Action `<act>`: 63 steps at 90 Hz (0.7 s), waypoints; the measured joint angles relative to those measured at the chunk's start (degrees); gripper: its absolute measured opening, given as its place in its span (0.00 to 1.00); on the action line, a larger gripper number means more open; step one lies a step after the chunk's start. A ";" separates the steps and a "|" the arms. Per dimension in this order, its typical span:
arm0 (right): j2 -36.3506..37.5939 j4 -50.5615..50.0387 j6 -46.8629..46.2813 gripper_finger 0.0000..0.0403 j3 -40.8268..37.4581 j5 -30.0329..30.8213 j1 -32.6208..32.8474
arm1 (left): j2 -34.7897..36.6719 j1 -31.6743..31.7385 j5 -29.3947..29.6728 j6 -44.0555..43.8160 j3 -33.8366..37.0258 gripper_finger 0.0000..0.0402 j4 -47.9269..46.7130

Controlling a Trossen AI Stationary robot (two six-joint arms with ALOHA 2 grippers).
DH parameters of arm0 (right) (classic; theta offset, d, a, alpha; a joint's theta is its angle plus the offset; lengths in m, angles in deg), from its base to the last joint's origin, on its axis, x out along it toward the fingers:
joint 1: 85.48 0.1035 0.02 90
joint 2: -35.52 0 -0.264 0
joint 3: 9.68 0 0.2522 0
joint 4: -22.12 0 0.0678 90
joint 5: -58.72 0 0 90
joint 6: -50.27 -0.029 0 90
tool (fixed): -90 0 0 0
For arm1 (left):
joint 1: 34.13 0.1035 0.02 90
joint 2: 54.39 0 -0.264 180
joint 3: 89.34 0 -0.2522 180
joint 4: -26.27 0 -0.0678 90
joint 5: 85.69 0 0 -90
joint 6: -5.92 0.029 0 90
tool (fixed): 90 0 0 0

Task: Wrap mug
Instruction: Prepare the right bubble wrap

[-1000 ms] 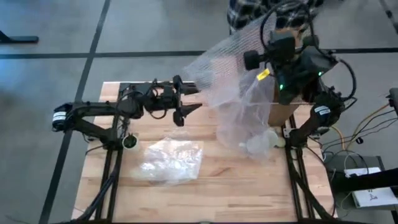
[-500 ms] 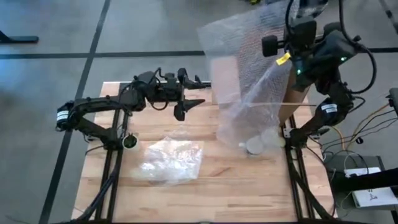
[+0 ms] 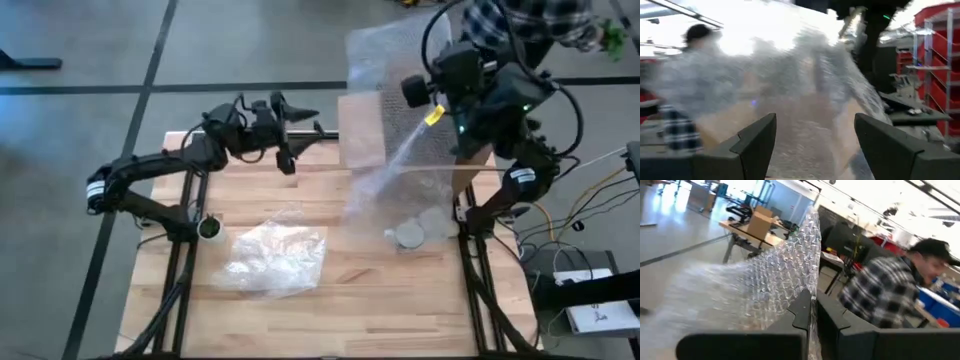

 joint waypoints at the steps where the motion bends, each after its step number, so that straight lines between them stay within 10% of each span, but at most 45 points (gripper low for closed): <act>1: 0.01 -0.22 -0.20 0.00 0.01 0.03 0.20 | 0.05 0.20 0.00 -0.20 0.00 0.64 -0.02; 63: -2.19 -2.05 0.39 0.00 -0.21 -0.04 22.98 | -4.39 2.57 -10.65 3.16 0.11 0.61 -4.45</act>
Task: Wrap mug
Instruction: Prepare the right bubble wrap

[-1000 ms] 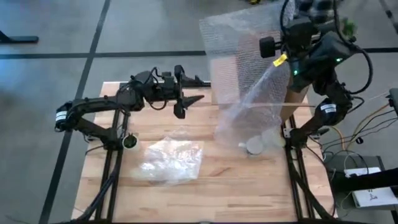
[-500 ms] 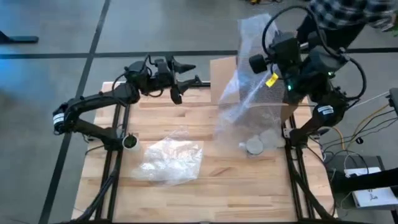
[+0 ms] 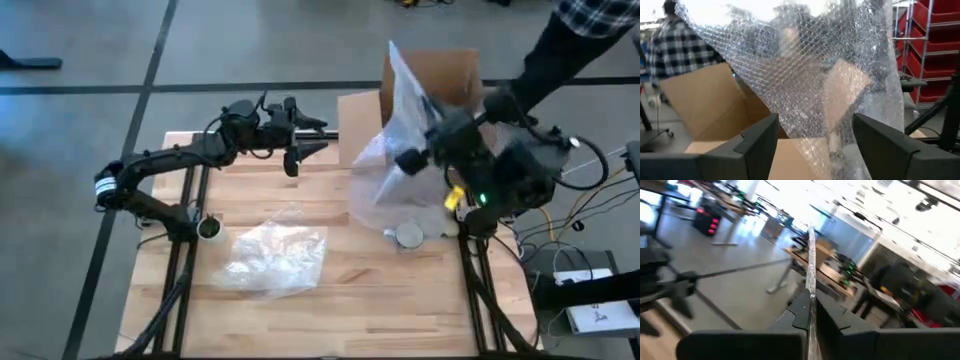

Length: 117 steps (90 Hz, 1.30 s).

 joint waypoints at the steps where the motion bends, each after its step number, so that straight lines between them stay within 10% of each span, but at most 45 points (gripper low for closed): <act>1: -0.07 -0.31 -0.01 0.00 0.00 0.01 0.23 | 0.06 0.00 -0.38 0.03 0.00 0.61 0.16; 32: -2.76 -10.69 -4.78 0.00 0.00 0.25 3.40 | 4.51 -1.48 -4.75 3.83 -0.03 0.63 -0.20; 58: -3.08 -19.41 -14.16 0.00 -0.04 0.08 3.81 | 9.40 -5.00 5.44 14.18 -0.11 0.62 -3.25; 85: -3.10 -20.30 -22.71 0.00 -0.22 -12.57 5.48 | 7.72 -5.99 6.99 15.72 -0.63 0.63 -4.42; 117: -4.50 -22.55 -26.66 0.00 -0.22 -13.92 5.98 | 4.98 -7.68 7.64 16.74 -0.60 0.65 -5.32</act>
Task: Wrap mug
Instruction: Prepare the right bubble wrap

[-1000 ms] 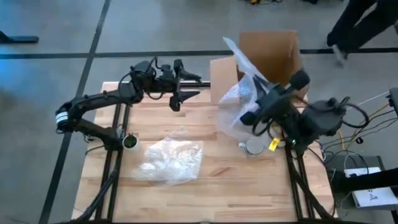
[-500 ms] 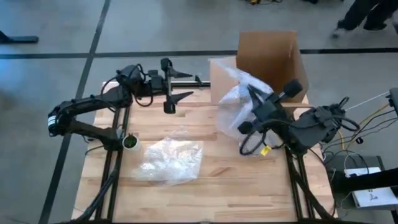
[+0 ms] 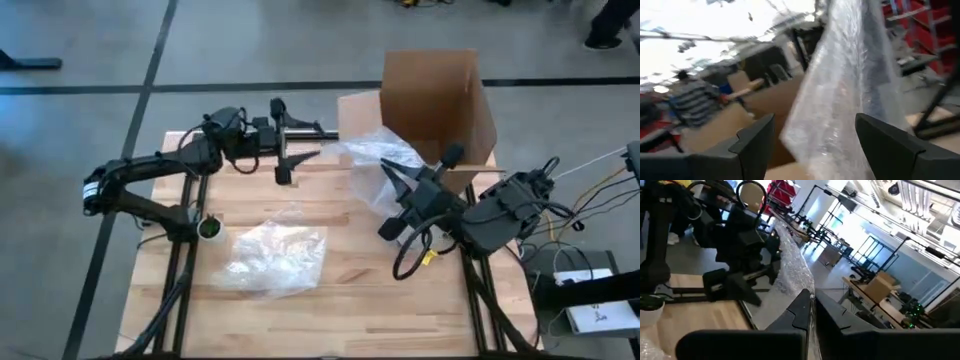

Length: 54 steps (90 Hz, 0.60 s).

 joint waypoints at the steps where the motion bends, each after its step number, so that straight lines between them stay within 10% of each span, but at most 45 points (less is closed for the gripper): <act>1: -0.05 0.00 0.01 0.00 0.00 0.01 -0.01 | -0.17 -0.21 -0.02 -0.02 0.02 0.65 0.00; 54: -0.87 -14.45 -13.64 0.00 -0.02 -2.61 0.00 | 2.67 -9.64 5.23 -2.80 0.77 0.64 -15.41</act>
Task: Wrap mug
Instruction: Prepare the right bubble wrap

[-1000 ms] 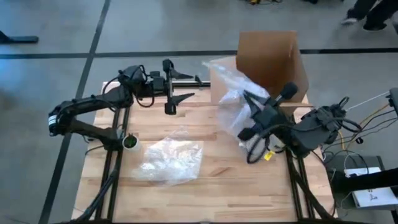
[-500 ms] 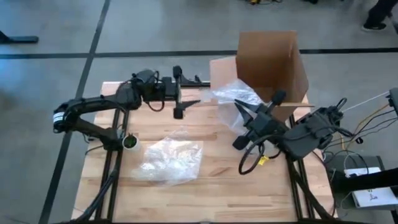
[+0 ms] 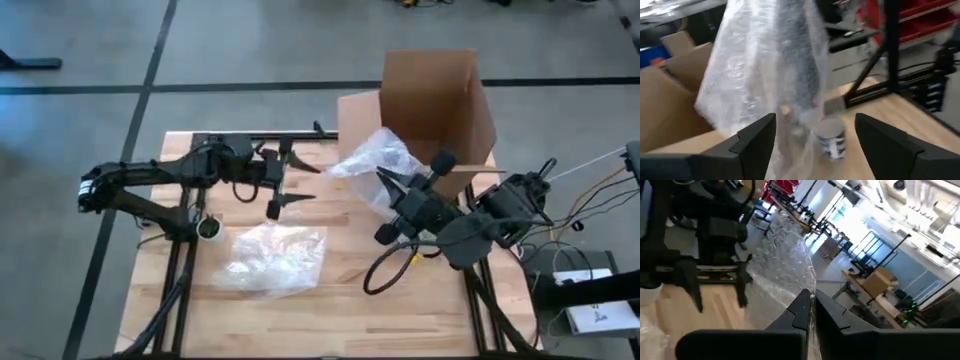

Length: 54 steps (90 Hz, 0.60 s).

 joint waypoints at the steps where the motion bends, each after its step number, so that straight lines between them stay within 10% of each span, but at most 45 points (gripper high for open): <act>1: -0.03 -0.03 -0.32 0.00 0.00 -0.49 0.00 | -0.11 -0.10 0.64 0.00 0.00 0.64 0.09; 36: -1.16 0.20 -2.22 0.00 -0.13 -4.15 -0.05 | -9.59 -2.44 1.36 -4.97 0.07 0.65 8.01; 54: -2.68 0.16 -1.95 0.00 -0.14 -4.56 0.00 | -11.30 -3.02 11.76 -9.37 0.07 0.55 8.63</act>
